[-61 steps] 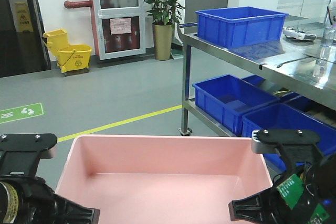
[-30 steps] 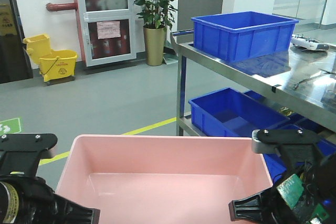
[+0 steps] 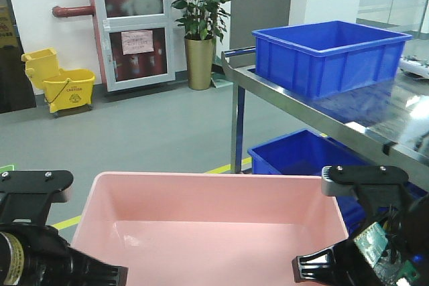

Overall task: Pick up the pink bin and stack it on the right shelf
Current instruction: 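Hold the pink bin with both grippers while driving to the shelf cart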

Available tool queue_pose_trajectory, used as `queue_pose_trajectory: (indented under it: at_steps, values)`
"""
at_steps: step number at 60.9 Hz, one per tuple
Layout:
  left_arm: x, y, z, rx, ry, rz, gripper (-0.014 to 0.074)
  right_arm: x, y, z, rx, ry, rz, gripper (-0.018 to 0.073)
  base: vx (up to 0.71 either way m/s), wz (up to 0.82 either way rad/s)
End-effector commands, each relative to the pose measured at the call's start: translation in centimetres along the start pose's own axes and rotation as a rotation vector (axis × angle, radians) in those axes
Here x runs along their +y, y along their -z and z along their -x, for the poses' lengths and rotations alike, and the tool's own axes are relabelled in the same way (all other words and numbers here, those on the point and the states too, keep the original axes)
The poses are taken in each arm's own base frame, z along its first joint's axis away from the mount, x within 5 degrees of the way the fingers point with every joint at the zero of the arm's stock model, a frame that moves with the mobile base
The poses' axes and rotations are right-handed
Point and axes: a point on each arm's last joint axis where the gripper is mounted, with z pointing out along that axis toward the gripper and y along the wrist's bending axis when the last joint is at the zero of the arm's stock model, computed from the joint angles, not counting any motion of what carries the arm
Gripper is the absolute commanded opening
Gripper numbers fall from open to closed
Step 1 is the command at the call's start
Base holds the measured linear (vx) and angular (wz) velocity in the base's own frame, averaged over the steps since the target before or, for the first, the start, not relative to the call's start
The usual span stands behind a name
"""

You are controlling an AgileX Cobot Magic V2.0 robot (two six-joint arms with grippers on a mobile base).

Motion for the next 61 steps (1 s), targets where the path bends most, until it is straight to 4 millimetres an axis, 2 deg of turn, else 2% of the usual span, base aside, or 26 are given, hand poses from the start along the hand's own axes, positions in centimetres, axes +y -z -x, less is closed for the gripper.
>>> queue_pose_trajectory:
  at_steps: [1,34,61]
  values:
    - [-0.25,1.72,1.12,-0.110,-0.007,-0.055,-0.0006,-0.41,1.52,0.93,-0.101,0.024,-0.004,-0.0009,0.43,0.08]
    - [-0.25,1.72,1.12,-0.110,-0.007,-0.055,-0.0006,-0.41,1.52,0.93,-0.101,0.024,-0.004,-0.0009,0.39,-0.07]
    - [-0.24,1.72,1.13,-0.110,-0.008,-0.054,-0.0006,-0.41,1.52,0.93,-0.101,0.024,-0.004,-0.0009,0.28,-0.55]
